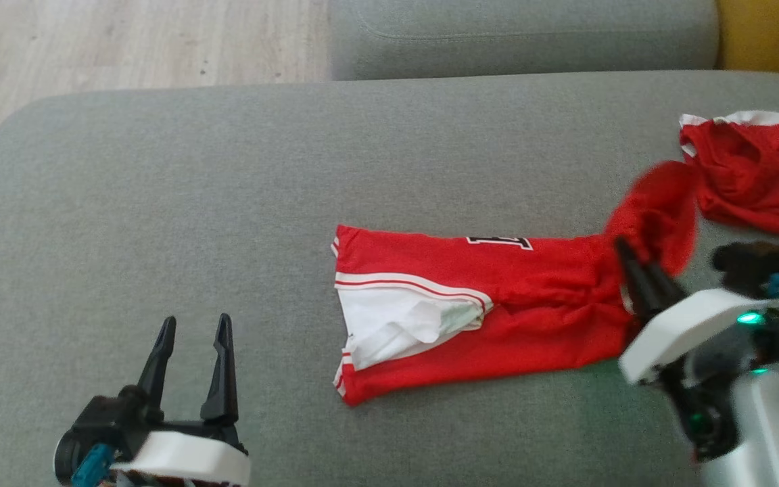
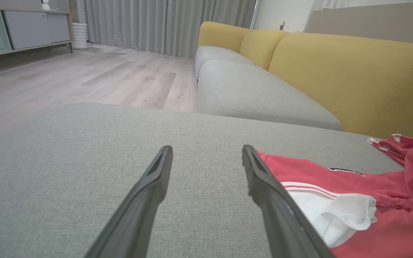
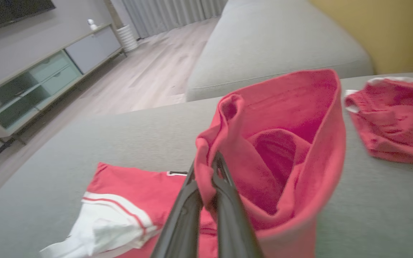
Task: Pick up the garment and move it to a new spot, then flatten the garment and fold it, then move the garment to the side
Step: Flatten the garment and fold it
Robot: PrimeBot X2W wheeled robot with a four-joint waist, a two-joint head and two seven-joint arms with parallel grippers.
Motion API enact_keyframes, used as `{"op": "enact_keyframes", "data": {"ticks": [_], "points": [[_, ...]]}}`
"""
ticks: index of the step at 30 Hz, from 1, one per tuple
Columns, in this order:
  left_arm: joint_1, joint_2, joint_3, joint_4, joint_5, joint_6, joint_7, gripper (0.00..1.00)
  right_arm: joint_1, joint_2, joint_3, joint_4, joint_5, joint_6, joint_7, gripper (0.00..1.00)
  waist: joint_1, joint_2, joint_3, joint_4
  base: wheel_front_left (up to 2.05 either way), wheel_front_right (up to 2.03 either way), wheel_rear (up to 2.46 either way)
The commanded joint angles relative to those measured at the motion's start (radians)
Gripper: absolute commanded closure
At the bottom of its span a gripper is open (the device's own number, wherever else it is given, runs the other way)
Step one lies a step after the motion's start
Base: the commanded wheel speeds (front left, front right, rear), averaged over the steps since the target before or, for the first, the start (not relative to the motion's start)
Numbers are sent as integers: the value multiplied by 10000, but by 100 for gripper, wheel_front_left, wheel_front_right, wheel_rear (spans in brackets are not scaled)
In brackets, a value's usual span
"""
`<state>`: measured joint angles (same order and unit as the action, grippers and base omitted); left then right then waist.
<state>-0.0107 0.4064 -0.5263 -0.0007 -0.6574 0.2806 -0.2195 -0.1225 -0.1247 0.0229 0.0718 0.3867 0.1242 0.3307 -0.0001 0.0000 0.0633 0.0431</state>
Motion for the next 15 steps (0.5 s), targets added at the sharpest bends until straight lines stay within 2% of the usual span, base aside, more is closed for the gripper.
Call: {"op": "enact_keyframes", "data": {"ticks": [1,8,15], "points": [[-384,241,304,-225,108,2,16,0,-173,69,556,-603,175,65,94,100,1,0,-85,128,0,0,0],[-441,246,224,-203,97,-43,61,0,-578,490,2337,-557,476,65,39,100,1,0,-172,612,0,0,0],[-604,107,141,-131,106,-95,9,0,-1550,726,3982,956,650,65,-531,100,1,0,1,1311,0,0,0]]}}
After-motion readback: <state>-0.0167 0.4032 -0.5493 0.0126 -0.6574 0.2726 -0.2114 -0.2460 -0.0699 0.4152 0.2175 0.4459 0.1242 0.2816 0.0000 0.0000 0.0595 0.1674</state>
